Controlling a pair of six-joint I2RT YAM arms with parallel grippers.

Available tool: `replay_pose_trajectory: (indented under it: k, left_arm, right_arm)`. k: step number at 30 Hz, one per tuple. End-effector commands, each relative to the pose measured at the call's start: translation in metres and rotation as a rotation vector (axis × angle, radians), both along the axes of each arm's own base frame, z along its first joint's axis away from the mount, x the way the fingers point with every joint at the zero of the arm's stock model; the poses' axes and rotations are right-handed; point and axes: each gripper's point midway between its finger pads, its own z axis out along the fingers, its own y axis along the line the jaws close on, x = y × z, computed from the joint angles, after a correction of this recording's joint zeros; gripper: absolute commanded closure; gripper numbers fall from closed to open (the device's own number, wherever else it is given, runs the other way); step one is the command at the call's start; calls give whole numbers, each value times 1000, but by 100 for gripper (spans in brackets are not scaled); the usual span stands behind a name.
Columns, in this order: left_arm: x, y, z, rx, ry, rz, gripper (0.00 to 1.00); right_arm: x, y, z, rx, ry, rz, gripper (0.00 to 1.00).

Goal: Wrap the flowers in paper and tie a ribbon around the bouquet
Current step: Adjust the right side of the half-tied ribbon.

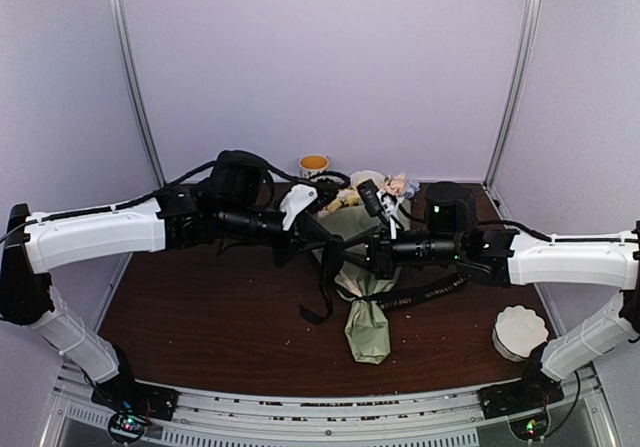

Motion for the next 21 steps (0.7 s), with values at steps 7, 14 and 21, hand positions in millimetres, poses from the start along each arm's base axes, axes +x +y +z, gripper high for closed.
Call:
replay_pose_trajectory:
  k: [7, 14, 21]
  left_arm:
    - [20, -13, -50, 34, -45, 29, 75]
    - [12, 5, -60, 31, -142, 20, 37]
    - [-12, -9, -19, -144, -191, -132, 29]
  right_arm:
    - [-10, -19, 30, 31, -43, -39, 100]
    - [0, -25, 19, -17, -3, -115, 100]
    - [1, -29, 22, -6, 4, -138, 100]
